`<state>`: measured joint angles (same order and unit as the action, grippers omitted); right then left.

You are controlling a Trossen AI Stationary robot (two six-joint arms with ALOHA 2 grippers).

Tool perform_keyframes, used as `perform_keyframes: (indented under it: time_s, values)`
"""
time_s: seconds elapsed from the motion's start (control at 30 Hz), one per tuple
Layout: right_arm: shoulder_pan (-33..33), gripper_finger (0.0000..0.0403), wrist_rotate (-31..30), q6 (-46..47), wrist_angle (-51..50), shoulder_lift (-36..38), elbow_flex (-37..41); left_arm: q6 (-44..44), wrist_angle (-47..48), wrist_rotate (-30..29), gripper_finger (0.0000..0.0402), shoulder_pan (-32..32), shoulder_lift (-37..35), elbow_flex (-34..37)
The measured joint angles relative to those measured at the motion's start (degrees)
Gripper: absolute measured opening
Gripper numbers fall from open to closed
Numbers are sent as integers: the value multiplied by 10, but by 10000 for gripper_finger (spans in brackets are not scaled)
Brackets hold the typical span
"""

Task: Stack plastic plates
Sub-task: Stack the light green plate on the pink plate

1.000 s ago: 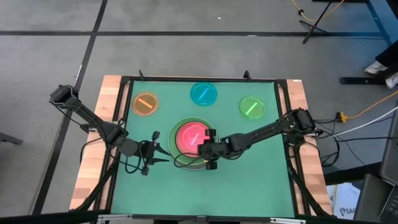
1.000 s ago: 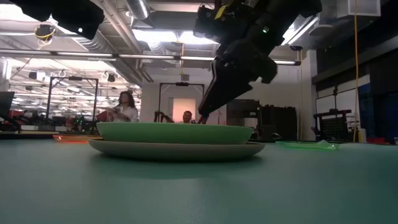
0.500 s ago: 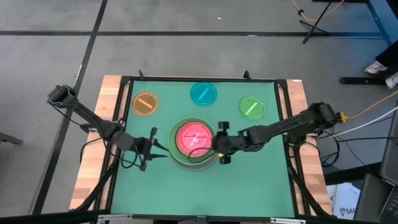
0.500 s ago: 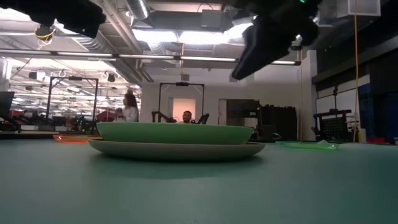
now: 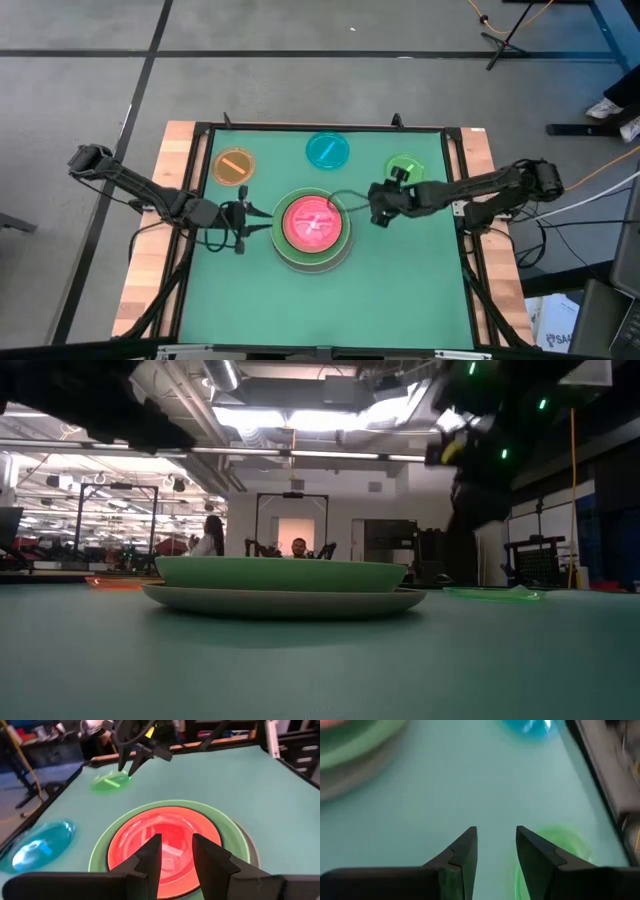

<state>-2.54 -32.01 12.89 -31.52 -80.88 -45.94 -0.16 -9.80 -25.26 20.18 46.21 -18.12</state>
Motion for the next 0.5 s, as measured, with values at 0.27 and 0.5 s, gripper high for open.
perform_keyframes:
  time_s: [0.27,0.5]
  values:
    - [108,127,59,39,30,-5,59,-62,-2,0,102,-2,0,12]
    - [159,127,81,38,84,-36,72,-70,-1,0,102,6,0,12]
